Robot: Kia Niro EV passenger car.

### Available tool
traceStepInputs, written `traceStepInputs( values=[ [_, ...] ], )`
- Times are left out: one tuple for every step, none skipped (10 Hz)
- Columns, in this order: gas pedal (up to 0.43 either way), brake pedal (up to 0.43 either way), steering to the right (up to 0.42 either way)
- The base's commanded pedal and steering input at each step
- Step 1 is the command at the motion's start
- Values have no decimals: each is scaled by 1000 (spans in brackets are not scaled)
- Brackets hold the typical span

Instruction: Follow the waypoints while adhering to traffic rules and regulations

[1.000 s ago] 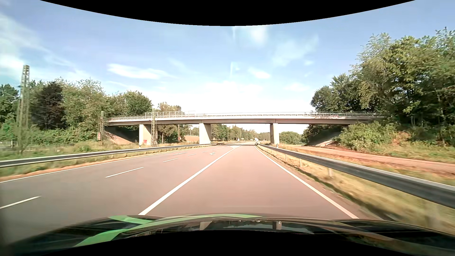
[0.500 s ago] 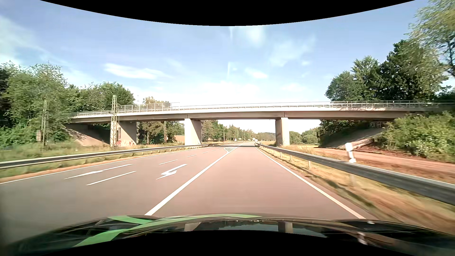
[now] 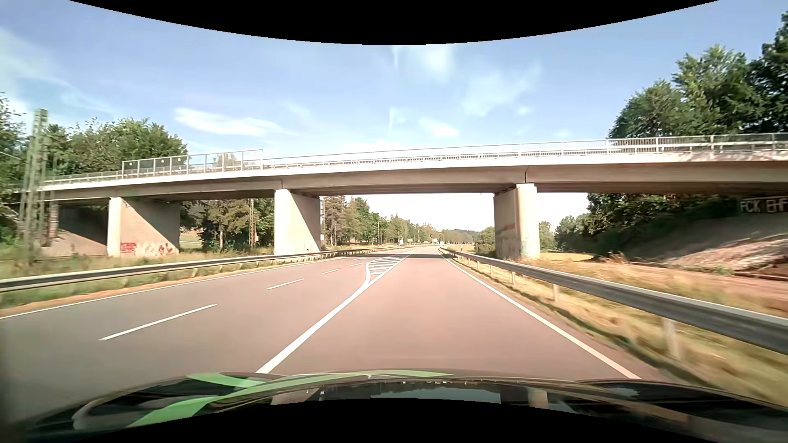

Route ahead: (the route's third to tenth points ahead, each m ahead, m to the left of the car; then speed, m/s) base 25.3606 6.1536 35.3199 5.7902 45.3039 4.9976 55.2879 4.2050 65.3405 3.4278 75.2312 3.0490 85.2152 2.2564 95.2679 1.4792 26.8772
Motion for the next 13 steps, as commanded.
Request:
traceStepInputs(
  values=[
    [260, 0, 6],
    [260, 0, 6],
    [268, 0, 6],
    [287, 0, 5],
    [287, 0, 4],
    [287, 0, 4],
    [287, 0, 4],
    [287, 0, 3],
    [280, 0, 3],
    [268, 0, 4],
    [268, 0, 3],
    [268, 0, 4],
    [280, 0, 4]
  ],
)
